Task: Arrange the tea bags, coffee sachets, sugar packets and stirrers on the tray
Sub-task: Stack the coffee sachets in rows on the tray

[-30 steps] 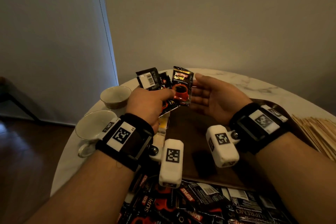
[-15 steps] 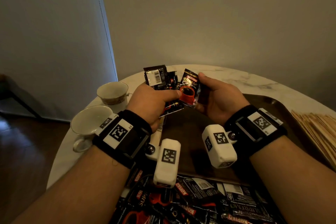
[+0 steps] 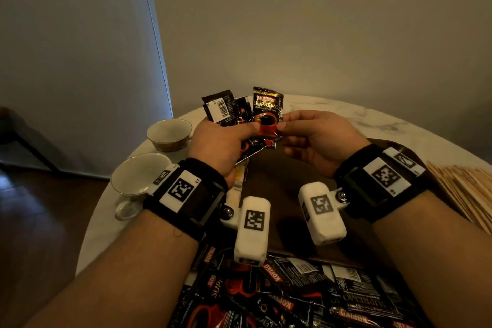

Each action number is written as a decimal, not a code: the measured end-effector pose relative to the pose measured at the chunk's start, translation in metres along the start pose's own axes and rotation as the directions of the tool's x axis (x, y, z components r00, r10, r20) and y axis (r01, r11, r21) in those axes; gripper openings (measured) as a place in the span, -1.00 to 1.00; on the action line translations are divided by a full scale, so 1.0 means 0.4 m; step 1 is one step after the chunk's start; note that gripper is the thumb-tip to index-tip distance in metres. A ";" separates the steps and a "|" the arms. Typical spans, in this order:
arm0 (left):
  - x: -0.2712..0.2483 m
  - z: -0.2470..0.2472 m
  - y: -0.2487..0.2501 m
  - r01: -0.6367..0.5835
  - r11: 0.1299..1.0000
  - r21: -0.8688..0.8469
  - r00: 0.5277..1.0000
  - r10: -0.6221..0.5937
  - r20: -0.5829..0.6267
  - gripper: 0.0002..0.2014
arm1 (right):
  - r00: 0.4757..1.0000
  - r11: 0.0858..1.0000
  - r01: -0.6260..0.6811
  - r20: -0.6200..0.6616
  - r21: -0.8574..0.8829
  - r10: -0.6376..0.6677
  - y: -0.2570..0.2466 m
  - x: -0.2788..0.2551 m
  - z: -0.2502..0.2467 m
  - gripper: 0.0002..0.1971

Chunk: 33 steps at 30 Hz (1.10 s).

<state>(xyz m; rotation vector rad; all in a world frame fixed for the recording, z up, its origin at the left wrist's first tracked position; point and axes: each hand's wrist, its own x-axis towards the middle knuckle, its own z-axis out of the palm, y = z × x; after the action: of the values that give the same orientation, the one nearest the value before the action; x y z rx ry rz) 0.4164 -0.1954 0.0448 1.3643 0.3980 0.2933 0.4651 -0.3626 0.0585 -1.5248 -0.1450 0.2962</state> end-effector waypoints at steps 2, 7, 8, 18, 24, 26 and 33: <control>-0.001 -0.003 0.003 -0.010 0.999 -0.036 1.000 0.010 -0.009 -0.62 | 0.999 1.000 -0.009 -0.052 0.013 0.010 -0.008 0.016 -0.002 -0.92; 0.004 -0.007 0.010 -0.007 0.991 -0.134 0.999 0.001 -0.047 -0.69 | 0.956 0.986 -0.153 -0.245 0.061 0.163 0.010 0.097 -0.043 -0.95; 0.003 -0.008 0.012 -0.005 0.989 -0.151 0.999 -0.003 -0.050 -0.79 | 0.946 0.979 -0.202 -0.255 0.021 0.200 0.021 0.112 -0.047 -0.95; 0.011 -0.011 0.007 -0.025 0.992 -0.123 0.999 0.020 -0.038 -0.70 | 0.927 0.922 -0.327 -0.260 -0.206 0.271 0.061 0.180 -0.023 -0.94; 0.020 -0.011 0.004 -0.017 0.994 -0.111 0.999 0.014 -0.031 -0.68 | 0.924 0.888 -0.348 -0.269 -0.301 0.271 0.056 0.189 -0.012 -0.89; 0.022 -0.013 0.000 -0.019 0.995 -0.097 0.999 0.016 -0.030 -0.70 | 0.923 0.878 -0.355 -0.269 -0.320 0.275 0.054 0.189 -0.008 -0.88; 0.028 -0.018 -0.004 -0.020 0.995 -0.093 1.000 0.017 -0.025 -0.67 | 0.924 0.872 -0.357 -0.265 -0.336 0.277 0.055 0.193 -0.007 -0.92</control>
<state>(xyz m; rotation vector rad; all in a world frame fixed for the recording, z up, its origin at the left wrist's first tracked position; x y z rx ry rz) 0.4233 -0.1845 0.0409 1.2746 0.3873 0.3399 0.5373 -0.3432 0.0294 -1.9585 0.2361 0.3832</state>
